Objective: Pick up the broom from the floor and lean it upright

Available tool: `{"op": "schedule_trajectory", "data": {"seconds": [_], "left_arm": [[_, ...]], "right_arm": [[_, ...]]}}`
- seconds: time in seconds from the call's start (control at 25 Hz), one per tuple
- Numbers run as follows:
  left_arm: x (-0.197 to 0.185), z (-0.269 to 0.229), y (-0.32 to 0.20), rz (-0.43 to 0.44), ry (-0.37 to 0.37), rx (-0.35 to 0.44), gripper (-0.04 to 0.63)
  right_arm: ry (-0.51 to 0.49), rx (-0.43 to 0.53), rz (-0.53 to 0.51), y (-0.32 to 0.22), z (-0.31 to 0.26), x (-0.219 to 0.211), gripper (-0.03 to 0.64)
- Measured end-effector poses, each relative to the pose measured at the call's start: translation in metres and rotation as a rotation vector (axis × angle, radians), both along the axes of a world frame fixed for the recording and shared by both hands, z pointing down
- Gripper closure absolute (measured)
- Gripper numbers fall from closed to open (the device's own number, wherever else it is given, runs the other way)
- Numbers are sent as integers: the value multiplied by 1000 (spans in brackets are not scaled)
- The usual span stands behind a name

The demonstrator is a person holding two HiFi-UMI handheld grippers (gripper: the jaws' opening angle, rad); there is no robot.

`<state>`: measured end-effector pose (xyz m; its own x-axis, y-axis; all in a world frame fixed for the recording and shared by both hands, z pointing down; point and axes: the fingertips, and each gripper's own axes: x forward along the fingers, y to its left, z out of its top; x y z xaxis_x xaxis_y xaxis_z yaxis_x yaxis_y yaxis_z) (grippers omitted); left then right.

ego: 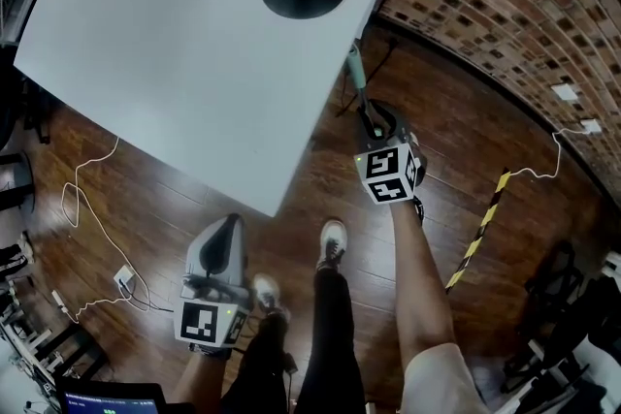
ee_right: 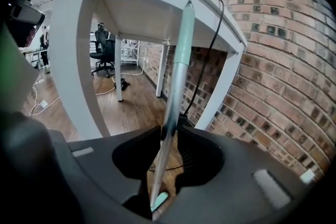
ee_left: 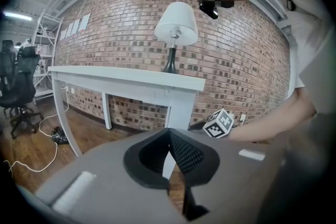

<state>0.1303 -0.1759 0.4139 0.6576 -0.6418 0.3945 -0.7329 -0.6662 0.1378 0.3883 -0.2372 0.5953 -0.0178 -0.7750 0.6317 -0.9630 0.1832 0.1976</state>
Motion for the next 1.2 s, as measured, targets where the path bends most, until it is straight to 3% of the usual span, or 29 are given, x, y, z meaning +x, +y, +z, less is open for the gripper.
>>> {"op": "schedule_trajectory", "data": {"seconds": [0.52,0.72,1.2], "left_arm": [[16,26,-2,-32,-84,-56,594],[28,32,6,19,-117,-66,594],[33,38,16,25,-110,-96,594]], "right_arm": [[5,0,20,3,5,3,512],[10,-2,21,3,6,7,511],[15,-3,2,-1,6,5,506]]}}
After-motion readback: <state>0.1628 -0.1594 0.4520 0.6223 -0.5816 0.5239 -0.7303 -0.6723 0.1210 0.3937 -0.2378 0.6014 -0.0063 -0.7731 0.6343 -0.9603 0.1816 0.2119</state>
